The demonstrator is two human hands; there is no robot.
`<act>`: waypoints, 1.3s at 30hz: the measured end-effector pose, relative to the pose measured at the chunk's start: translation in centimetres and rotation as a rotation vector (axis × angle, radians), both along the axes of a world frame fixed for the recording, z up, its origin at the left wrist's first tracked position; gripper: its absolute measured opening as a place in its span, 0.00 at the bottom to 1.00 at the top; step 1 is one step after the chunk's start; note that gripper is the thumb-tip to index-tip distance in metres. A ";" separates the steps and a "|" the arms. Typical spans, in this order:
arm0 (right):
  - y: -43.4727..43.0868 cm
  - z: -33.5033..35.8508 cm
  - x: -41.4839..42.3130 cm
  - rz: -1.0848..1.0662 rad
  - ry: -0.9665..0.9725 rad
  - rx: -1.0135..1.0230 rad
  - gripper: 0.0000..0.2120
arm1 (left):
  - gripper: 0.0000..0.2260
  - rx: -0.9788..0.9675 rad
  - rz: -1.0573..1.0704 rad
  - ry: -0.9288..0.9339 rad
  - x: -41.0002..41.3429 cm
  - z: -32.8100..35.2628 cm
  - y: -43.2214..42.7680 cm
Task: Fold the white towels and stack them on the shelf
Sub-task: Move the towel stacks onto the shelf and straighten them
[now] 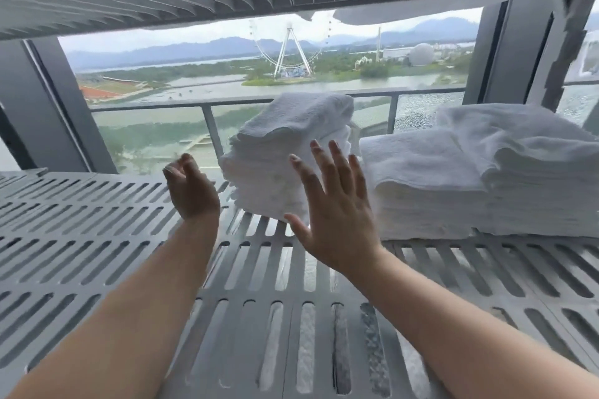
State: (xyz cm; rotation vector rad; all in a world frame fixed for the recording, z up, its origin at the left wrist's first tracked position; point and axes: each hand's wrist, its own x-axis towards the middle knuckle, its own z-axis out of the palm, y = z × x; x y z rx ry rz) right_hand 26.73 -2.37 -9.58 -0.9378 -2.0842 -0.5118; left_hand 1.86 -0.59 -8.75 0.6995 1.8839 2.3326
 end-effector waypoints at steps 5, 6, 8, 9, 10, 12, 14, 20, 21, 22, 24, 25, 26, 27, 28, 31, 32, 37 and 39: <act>0.5 0.0 -5.8 -0.059 -0.031 -0.005 0.43 | 0.26 -0.109 -0.526 -0.199 -4.2 -1.1 3.5; 0.7 -0.2 -6.8 -0.072 -0.041 0.002 0.44 | 0.27 -0.127 -0.624 -0.224 -4.6 -1.0 4.2; 1.3 -0.4 -8.1 -0.086 -0.038 0.024 0.44 | 0.30 -0.104 -0.833 -0.292 -5.0 -0.8 5.3; 1.5 -0.3 -8.5 -0.092 -0.024 0.030 0.45 | 0.32 -0.099 -0.929 -0.339 -5.0 -0.8 5.7; 1.8 -0.1 -8.7 -0.100 -0.001 0.038 0.46 | 0.33 -0.113 -0.992 -0.375 -4.7 -1.0 6.0; 2.6 0.5 -8.8 -0.136 0.050 0.059 0.48 | 0.32 -0.138 -1.067 -0.369 -3.9 -1.6 6.2; 3.1 0.9 -8.5 -0.209 0.075 0.051 0.47 | 0.30 -0.171 -1.038 -0.289 -2.7 -2.4 6.1; 4.3 1.3 -7.0 -0.342 0.099 -0.007 0.42 | 0.34 -0.215 -0.711 -0.058 -2.2 -2.1 6.0; 4.5 1.4 -6.7 -0.330 0.111 0.023 0.40 | 0.34 -0.202 -0.682 -0.067 -2.3 -1.8 6.5; 4.8 1.5 -6.6 -0.314 0.115 0.052 0.39 | 0.32 -0.179 -0.671 -0.091 -2.4 -1.3 7.1; 5.1 1.7 -6.8 -0.284 0.106 0.070 0.39 | 0.28 -0.165 -0.715 -0.147 -2.2 -0.5 8.5; 5.2 1.6 -7.1 -0.277 0.101 0.061 0.40 | 0.27 -0.168 -0.775 -0.181 -1.9 -0.1 9.0; 5.2 1.5 -7.4 -0.278 0.093 0.054 0.40 | 0.27 -0.170 -0.873 -0.220 -1.4 0.3 9.3; 5.1 1.2 -7.6 -0.279 0.080 0.050 0.41 | 0.28 -0.160 -1.003 -0.266 -0.9 0.3 9.4; 5.0 0.9 -7.7 -0.278 0.067 0.047 0.41 | 0.29 -0.150 -1.123 -0.311 -0.2 0.0 9.1; 5.6 1.1 -6.5 -0.305 0.054 0.053 0.42 | 0.25 -0.133 -1.288 -0.271 1.9 -0.7 8.8; 5.9 1.4 -5.9 -0.330 0.053 0.047 0.42 | 0.25 -0.125 -1.282 -0.243 2.5 -0.5 8.8; 6.9 1.2 -4.0 -0.350 0.083 0.013 0.39 | 0.19 -0.102 -1.341 -0.190 2.4 0.3 9.4; 7.0 0.7 -3.9 -0.328 0.094 0.044 0.34 | 0.27 -0.157 -1.213 -0.152 2.7 0.1 10.0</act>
